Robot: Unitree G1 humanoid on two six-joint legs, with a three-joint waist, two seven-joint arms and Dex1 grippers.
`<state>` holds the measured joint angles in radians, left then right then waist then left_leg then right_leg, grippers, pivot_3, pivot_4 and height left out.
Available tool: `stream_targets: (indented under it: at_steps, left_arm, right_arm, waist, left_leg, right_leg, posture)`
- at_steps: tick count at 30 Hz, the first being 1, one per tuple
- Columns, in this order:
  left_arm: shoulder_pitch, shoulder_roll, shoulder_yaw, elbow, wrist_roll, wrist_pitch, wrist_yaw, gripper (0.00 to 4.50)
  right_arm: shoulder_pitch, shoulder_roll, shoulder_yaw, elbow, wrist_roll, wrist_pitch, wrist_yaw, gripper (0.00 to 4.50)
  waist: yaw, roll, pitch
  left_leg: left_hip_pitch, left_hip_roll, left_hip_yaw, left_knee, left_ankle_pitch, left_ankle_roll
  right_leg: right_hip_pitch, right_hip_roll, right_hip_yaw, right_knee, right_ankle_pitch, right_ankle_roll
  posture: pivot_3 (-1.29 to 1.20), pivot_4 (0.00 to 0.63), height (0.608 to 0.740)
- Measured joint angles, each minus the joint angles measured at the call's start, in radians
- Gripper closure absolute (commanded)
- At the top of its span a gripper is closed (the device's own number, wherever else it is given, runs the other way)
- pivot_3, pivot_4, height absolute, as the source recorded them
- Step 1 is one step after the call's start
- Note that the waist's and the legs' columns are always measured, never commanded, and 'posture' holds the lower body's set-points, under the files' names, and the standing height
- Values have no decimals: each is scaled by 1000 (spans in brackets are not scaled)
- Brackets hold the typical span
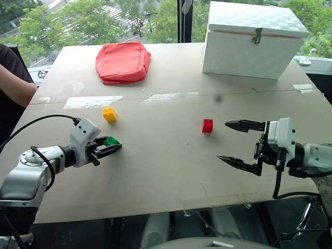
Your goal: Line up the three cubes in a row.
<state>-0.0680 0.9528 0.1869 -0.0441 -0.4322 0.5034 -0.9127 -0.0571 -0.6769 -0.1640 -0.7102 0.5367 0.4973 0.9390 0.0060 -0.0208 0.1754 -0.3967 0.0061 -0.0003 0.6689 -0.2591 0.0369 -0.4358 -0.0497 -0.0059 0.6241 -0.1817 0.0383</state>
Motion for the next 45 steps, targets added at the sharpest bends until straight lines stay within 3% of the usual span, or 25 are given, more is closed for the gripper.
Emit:
stream_targets:
  at_steps: [4, 9, 12, 16, 21, 31, 45]
  left_arm:
    - [-40, -11, -18, 22, 2, -43, -68, 3214]
    - [-232, -35, -131, 14, 3, -78, -208, 3214]
    - [-392, -105, -239, 52, 35, -94, -267, 3214]
    - [-606, -226, -397, 234, 122, -156, -375, 3214]
    - [-729, -348, -506, 462, 239, -317, -441, 3214]
    - [-873, -505, -523, 773, 357, -493, -462, 3214]
    - [-965, -566, -511, 1003, 452, -628, -454, 3214]
  right_arm:
    - [44, 3, -7, -26, 5, -1, -47, 0]
    - [125, 38, -25, -33, 22, -32, -86, 0]
    - [155, 45, -40, -33, 44, -40, -95, 0]
    - [207, 26, -51, -33, 23, -57, -111, 0]
    - [268, -3, -64, -29, -7, -68, -116, 0]
    - [369, -31, -136, -38, -1, -64, -133, 0]
    - [394, -45, -186, -61, 19, -63, -144, 0]
  waist:
    - [7, 0, 0]
    - [19, -1, 0]
    - [17, -2, -1]
    - [8, -3, -1]
    - [2, -3, -1]
    - [8, -4, -1]
    - [8, -4, -1]
  left_leg:
    - [0, 0, 0, 0, 0, 0]
    - [-1, -2, -1, 1, 0, 0]
    - [-1, -2, -1, 2, 0, 0]
    - [0, -5, 3, 3, 0, 0]
    - [0, -4, 4, 3, 0, 0]
    - [-1, -4, 3, 4, 0, 1]
    - [-1, -4, 1, 4, 0, 1]
  right_leg:
    - [0, 0, 0, 0, 0, 0]
    - [2, 0, -1, 0, 0, 0]
    - [3, 0, -1, 0, 0, 0]
    - [4, 2, 0, 0, 0, 0]
    - [3, 3, 0, 0, 0, 0]
    - [3, 3, 0, 0, 2, 4]
    - [3, 3, 0, 0, 3, 5]
  posture:
    - [0, 150, 740]
    - [0, 150, 740]
    - [0, 150, 740]
    - [0, 150, 740]
    - [0, 150, 740]
    - [0, 150, 740]
    - [0, 150, 740]
